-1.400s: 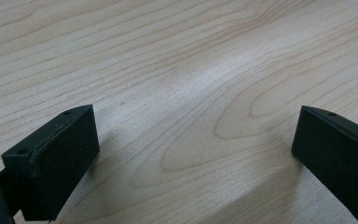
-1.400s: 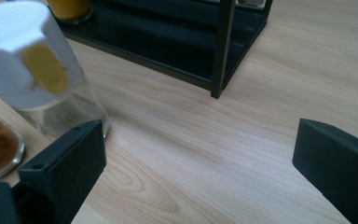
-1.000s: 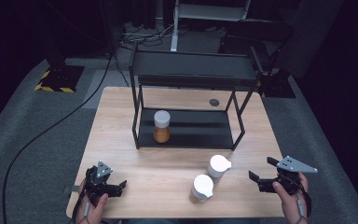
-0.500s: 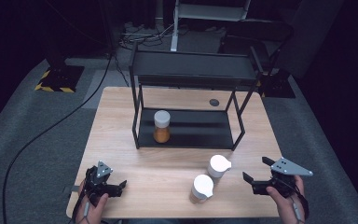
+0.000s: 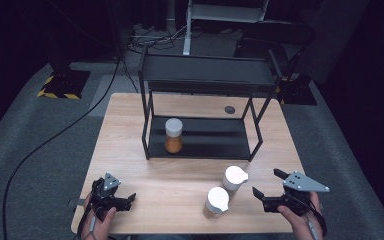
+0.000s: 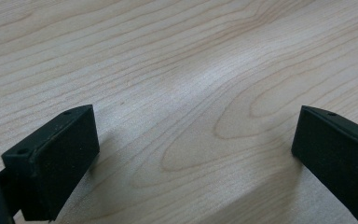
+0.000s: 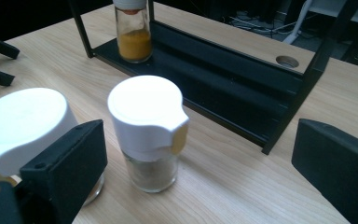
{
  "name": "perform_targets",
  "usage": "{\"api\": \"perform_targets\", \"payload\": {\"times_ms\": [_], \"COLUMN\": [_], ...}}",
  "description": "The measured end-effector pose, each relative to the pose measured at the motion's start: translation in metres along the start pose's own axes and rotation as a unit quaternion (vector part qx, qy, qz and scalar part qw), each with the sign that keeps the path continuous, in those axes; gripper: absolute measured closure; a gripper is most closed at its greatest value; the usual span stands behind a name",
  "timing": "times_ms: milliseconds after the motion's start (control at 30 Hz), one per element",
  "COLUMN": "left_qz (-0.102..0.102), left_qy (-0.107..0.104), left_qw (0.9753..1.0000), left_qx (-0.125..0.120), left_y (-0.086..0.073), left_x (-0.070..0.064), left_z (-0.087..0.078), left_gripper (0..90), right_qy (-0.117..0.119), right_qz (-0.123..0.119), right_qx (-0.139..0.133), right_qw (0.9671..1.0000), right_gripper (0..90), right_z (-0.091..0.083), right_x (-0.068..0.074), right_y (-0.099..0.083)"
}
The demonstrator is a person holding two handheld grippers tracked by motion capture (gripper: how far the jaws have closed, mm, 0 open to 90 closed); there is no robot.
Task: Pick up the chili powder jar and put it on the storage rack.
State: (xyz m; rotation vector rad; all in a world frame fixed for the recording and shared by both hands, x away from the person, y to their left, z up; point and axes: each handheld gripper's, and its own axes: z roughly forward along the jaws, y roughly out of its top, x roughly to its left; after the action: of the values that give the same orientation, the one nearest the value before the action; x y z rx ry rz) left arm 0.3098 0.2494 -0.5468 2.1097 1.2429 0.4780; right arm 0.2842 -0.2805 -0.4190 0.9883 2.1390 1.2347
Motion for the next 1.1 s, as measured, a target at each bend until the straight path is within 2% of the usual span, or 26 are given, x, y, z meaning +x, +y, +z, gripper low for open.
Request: {"api": "perform_targets", "payload": {"times_ms": [467,767,1100], "left_qz": [0.0,0.0,0.0], "left_qy": [0.0,0.0,0.0], "left_qw": [1.0,1.0,1.0], "left_qx": [0.0,0.0,0.0], "left_y": [0.0,0.0,0.0], "left_x": [0.0,0.0,0.0], "left_z": [0.0,0.0,0.0], "left_gripper": [0.3,0.3,0.3], "right_qy": [0.015,0.04,0.052], "right_qz": [-0.01,0.001,-0.015], "right_qx": [-0.012,-0.023,-0.029], "right_qw": [0.9998,0.9989,0.9981], "right_gripper": [3.1,3.1,3.1], "right_z": [-0.003,-0.005,-0.003], "right_x": [0.019,0.032,0.047], "right_y": [0.009,0.015,0.02]}}
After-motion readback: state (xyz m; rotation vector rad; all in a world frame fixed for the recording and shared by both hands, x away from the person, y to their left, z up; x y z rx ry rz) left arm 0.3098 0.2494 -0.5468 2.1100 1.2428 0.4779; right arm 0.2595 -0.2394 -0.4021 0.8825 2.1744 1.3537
